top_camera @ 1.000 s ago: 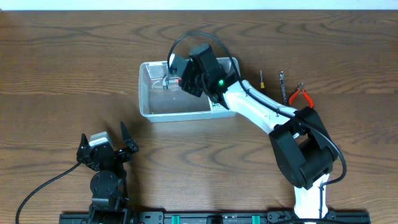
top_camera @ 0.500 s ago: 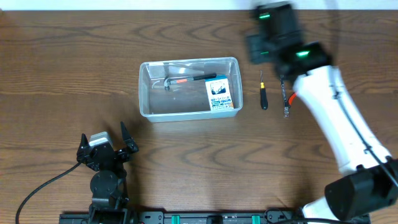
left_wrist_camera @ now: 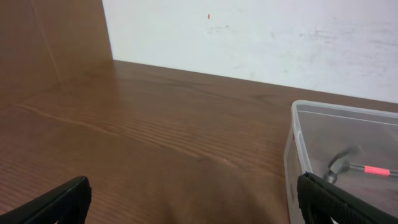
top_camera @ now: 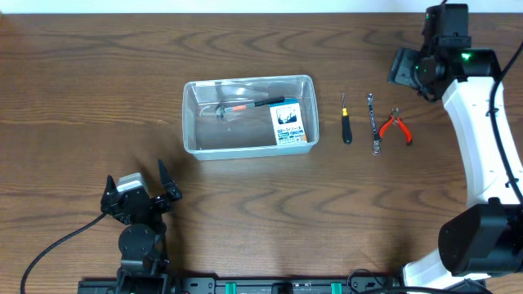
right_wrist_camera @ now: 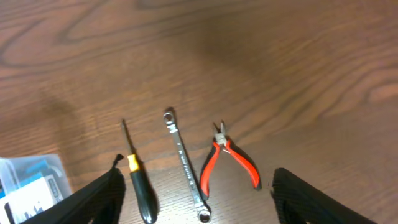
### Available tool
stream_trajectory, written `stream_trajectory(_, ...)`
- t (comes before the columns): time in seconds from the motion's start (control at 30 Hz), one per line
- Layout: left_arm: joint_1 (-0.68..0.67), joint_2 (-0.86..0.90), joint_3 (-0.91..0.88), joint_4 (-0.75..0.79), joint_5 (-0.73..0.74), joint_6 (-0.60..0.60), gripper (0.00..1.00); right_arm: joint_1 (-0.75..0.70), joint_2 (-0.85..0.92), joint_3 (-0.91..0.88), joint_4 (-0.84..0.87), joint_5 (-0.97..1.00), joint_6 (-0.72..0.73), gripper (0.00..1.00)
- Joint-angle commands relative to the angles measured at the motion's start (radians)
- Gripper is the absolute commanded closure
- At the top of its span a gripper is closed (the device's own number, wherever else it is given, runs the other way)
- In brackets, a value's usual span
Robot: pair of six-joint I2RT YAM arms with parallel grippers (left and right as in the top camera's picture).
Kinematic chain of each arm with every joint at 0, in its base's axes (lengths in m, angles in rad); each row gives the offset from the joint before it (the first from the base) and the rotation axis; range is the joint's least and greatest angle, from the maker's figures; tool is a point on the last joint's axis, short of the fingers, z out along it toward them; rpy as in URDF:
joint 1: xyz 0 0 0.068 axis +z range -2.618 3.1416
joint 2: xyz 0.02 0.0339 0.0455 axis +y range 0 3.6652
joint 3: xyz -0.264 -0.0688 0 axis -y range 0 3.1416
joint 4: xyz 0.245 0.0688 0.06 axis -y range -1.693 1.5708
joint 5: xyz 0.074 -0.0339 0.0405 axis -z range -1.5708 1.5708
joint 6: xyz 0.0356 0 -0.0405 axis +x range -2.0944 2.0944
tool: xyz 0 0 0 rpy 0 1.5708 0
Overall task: Pack container
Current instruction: 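Move the right gripper to the red-black pliers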
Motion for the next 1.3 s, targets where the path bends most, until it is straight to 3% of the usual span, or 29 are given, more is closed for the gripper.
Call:
stream_trajectory(0.0, -0.003, -0.004, -0.02, -0.034, -0.019, 0.002, 0.02, -0.023, 0.004, -0.002, -0.016, 0.016, -0.016, 0.2)
stream_trajectory(0.4, -0.003, -0.004, -0.02, -0.033, -0.02, 0.002, 0.02, -0.148, 0.06, -0.226, 0.06, 0.056, -0.35, 0.21)
stream_trajectory(0.63, -0.003, -0.004, -0.02, -0.034, -0.02, 0.002, 0.02, -0.225, 0.112, -0.309, 0.093, -0.083, -0.559, 0.24)
stream_trajectory(0.73, -0.003, -0.004, -0.02, -0.034, -0.019, 0.002, 0.02, -0.224, 0.13, -0.31, 0.122, -0.122, -0.568, 0.26)
stream_trajectory(0.97, -0.003, -0.004, -0.02, -0.033, -0.02, 0.002, 0.02, -0.219, 0.188, -0.31, 0.148, -0.141, -0.567, 0.41)
stream_trajectory(1.27, -0.003, -0.004, -0.02, -0.033, -0.019, 0.002, 0.02, -0.204, 0.296, -0.31, 0.166, -0.173, -0.567, 0.51)
